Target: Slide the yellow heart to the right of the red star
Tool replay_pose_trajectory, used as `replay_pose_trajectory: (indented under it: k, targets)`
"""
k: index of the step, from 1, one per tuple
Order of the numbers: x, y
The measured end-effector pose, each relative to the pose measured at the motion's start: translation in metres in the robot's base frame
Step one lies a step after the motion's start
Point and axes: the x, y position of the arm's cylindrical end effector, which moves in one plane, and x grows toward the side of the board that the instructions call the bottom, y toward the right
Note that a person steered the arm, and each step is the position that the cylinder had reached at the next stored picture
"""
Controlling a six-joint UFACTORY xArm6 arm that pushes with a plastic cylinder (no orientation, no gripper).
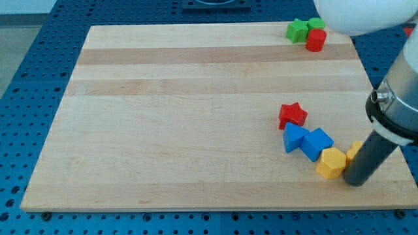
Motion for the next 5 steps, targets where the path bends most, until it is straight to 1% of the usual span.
replay_pose_trajectory:
  k: [1, 4, 5]
  targets:
    - [-0.016, 0.004]
    - [-0.016, 0.035]
    - [-0.035, 0.035]
